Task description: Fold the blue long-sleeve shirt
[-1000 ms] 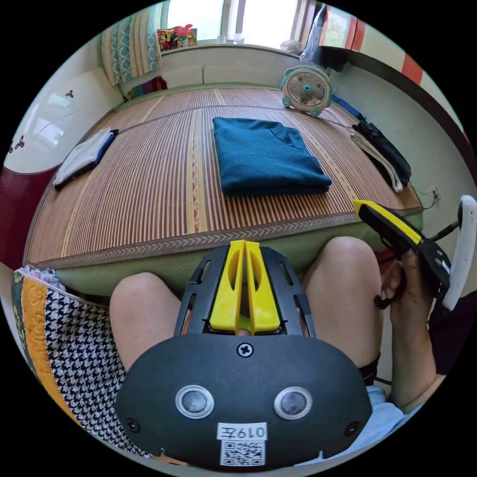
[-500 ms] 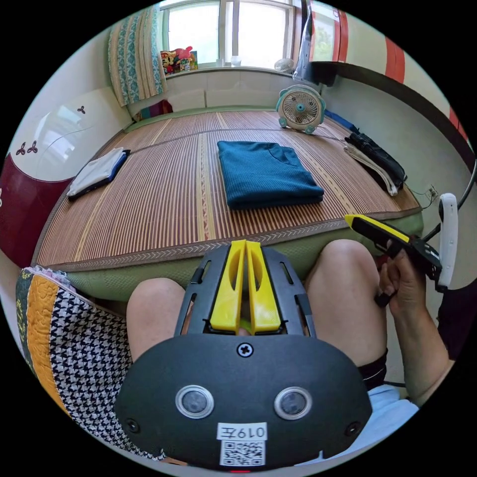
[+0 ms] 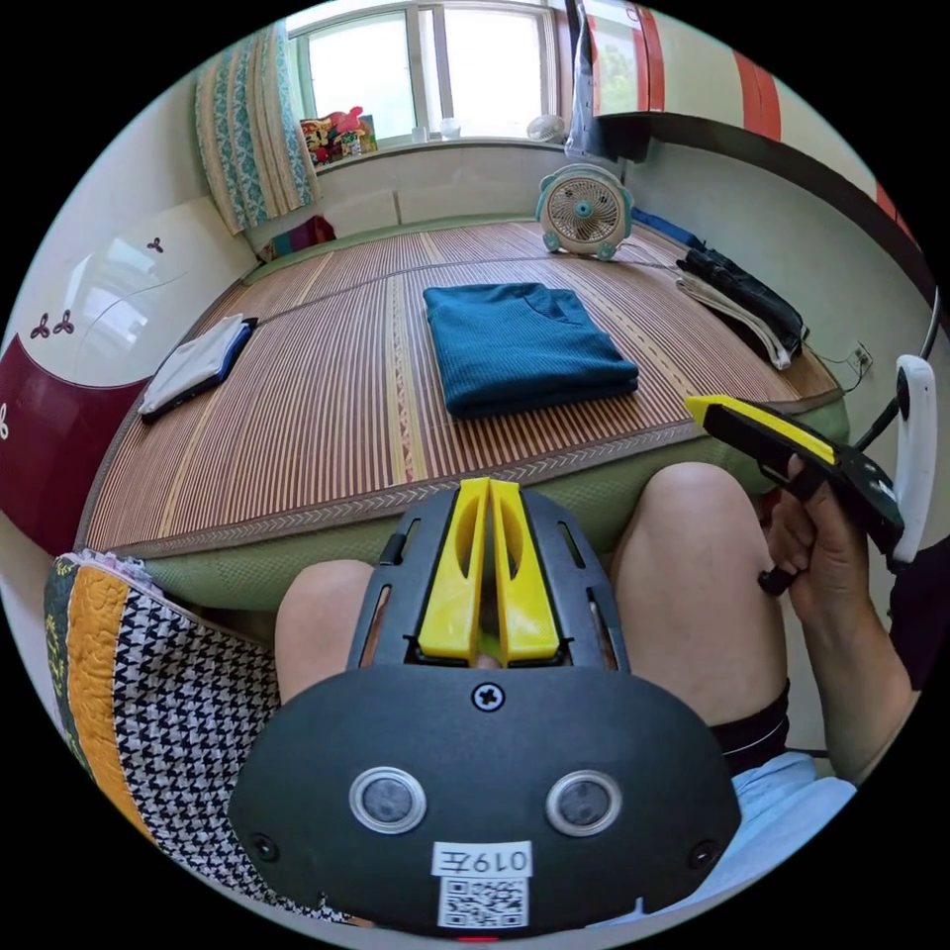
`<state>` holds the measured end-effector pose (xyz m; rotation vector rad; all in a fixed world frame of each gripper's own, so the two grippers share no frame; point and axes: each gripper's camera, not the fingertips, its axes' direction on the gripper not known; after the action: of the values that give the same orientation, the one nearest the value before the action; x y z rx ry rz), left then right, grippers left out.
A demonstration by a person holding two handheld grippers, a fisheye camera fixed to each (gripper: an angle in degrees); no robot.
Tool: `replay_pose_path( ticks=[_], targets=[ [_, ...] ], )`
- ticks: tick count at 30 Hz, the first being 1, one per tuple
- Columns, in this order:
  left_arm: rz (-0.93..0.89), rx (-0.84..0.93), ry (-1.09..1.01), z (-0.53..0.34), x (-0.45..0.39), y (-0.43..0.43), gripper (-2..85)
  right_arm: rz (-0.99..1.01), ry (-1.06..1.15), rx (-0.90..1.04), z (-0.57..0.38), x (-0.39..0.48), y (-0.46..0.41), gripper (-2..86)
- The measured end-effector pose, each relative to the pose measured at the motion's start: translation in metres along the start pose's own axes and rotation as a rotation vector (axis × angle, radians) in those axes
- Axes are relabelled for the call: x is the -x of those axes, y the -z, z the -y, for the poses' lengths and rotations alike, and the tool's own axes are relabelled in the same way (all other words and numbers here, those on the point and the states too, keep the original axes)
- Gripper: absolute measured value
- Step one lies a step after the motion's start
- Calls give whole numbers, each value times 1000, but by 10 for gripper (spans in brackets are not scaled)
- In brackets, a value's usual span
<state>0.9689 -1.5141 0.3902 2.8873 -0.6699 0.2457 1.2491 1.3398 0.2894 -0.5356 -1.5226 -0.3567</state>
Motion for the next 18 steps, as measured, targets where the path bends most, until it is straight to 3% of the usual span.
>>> replay_pose_path(
  ticks=[4, 13, 18],
  targets=[
    [-9, 0, 26, 22, 26, -5, 11, 181, -91, -31, 7, -10, 0, 54],
    [-115, -27, 82, 84, 114, -19, 43, 178, -108, -13, 21, -17, -32, 74],
    [-383, 32, 142, 139, 190, -57, 102, 220, -149, -16, 16, -43, -44, 81]
  ],
)
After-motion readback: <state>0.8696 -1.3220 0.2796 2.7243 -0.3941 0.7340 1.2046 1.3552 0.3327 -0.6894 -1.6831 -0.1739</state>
